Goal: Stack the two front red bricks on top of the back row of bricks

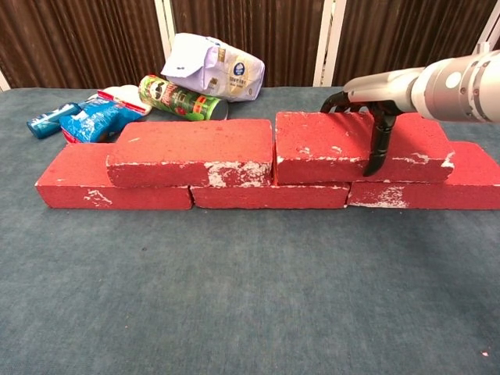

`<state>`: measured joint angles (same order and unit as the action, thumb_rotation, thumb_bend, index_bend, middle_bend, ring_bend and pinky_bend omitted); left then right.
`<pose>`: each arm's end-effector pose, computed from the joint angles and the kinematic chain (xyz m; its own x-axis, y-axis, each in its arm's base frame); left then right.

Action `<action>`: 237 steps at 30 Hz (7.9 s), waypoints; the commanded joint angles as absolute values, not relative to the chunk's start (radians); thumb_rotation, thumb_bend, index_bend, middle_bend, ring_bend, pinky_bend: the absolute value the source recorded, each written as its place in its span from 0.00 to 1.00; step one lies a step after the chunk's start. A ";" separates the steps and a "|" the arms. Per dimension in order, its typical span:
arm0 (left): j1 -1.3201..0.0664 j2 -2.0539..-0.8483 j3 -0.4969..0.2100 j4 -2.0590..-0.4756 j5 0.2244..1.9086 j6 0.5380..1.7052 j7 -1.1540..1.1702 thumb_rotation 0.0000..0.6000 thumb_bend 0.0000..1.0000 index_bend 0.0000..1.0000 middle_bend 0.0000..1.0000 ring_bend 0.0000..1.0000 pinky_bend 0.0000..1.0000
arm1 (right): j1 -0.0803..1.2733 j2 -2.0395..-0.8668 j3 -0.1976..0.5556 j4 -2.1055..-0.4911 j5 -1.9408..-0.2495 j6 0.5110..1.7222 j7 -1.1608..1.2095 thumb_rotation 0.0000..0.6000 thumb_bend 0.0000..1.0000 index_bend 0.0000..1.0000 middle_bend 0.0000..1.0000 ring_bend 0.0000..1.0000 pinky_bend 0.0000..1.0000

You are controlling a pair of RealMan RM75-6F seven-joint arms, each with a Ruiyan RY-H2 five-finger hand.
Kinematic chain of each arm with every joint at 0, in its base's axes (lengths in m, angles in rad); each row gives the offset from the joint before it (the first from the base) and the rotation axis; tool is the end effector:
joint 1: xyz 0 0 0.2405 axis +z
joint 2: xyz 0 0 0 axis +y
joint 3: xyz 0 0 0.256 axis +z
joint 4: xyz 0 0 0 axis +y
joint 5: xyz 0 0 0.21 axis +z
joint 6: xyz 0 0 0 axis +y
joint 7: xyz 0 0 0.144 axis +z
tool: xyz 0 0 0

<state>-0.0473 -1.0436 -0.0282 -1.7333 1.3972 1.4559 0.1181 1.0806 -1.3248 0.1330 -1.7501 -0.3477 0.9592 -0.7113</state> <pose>-0.3157 0.1624 0.1700 0.4480 0.0835 0.8901 0.8829 0.1153 -0.4552 -0.1061 -0.3701 0.0260 0.5416 -0.4266 0.7243 -0.8392 -0.2247 0.4952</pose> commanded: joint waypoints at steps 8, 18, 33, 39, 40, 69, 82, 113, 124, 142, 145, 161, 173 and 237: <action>-0.045 -1.044 -0.032 -1.730 1.392 1.459 0.116 1.00 0.22 0.00 0.00 0.00 0.03 | 1.095 -1.332 0.129 -1.744 -0.330 0.962 -0.711 1.00 0.12 0.27 0.37 0.28 0.00; -0.043 -1.042 -0.033 -1.728 1.392 1.461 0.109 1.00 0.22 0.00 0.00 0.00 0.03 | 1.109 -1.346 0.130 -1.734 -0.315 0.962 -0.707 1.00 0.12 0.27 0.37 0.28 0.00; -0.044 -1.041 -0.035 -1.726 1.395 1.460 0.102 1.00 0.22 0.00 0.00 0.00 0.03 | 1.126 -1.369 0.122 -1.716 -0.295 0.967 -0.719 1.00 0.12 0.26 0.34 0.24 0.00; -0.044 -1.041 -0.036 -1.726 1.392 1.459 0.102 1.00 0.22 0.00 0.00 0.00 0.03 | 1.129 -1.371 0.121 -1.714 -0.288 0.974 -0.721 1.00 0.12 0.26 0.32 0.21 0.00; -0.044 -1.041 -0.036 -1.727 1.393 1.459 0.103 1.00 0.22 0.00 0.00 0.00 0.03 | 1.129 -1.372 0.121 -1.714 -0.287 0.975 -0.722 1.00 0.12 0.26 0.31 0.21 0.00; -0.044 -1.039 -0.037 -1.730 1.386 1.455 0.106 1.00 0.22 0.00 0.00 0.00 0.03 | 1.134 -1.382 0.133 -1.712 -0.281 0.992 -0.724 1.00 0.00 0.25 0.23 0.14 0.00; -0.043 -1.038 -0.038 -1.733 1.385 1.456 0.107 1.00 0.23 0.00 0.00 0.00 0.03 | 1.138 -1.379 0.135 -1.721 -0.267 0.997 -0.735 1.00 0.00 0.22 0.22 0.13 0.00; -0.041 -1.034 -0.039 -1.734 1.381 1.455 0.099 1.00 0.22 0.00 0.00 0.00 0.03 | 1.155 -1.392 0.143 -1.719 -0.241 1.005 -0.760 1.00 0.00 0.22 0.20 0.11 0.00; -0.042 -1.034 -0.039 -1.734 1.380 1.453 0.099 1.00 0.22 0.00 0.00 0.00 0.03 | 1.162 -1.397 0.142 -1.720 -0.233 1.012 -0.772 1.00 0.00 0.22 0.20 0.10 0.00; -0.042 -1.032 -0.040 -1.739 1.373 1.450 0.104 1.00 0.22 0.00 0.00 0.00 0.03 | 1.163 -1.406 0.148 -1.717 -0.230 1.028 -0.780 1.00 0.00 0.21 0.16 0.07 0.00; -0.042 -1.032 -0.040 -1.739 1.374 1.452 0.103 1.00 0.22 0.00 0.00 0.00 0.03 | 1.163 -1.409 0.149 -1.715 -0.231 1.031 -0.782 1.00 0.00 0.21 0.16 0.06 0.00; -0.041 -1.029 -0.039 -1.740 1.375 1.450 0.097 1.00 0.22 0.00 0.00 0.00 0.03 | 1.165 -1.418 0.158 -1.717 -0.222 1.040 -0.794 1.00 0.00 0.21 0.13 0.06 0.00; -0.040 -1.030 -0.040 -1.739 1.375 1.453 0.097 1.00 0.22 0.00 0.00 0.00 0.03 | 1.166 -1.413 0.162 -1.718 -0.212 1.035 -0.799 1.00 0.00 0.20 0.12 0.05 0.00; -0.041 -1.035 -0.054 -1.715 1.362 1.460 0.080 1.00 0.24 0.00 0.00 0.00 0.03 | 0.288 -1.216 -0.189 -1.866 -1.475 1.659 -0.283 1.00 0.00 0.21 0.10 0.04 0.00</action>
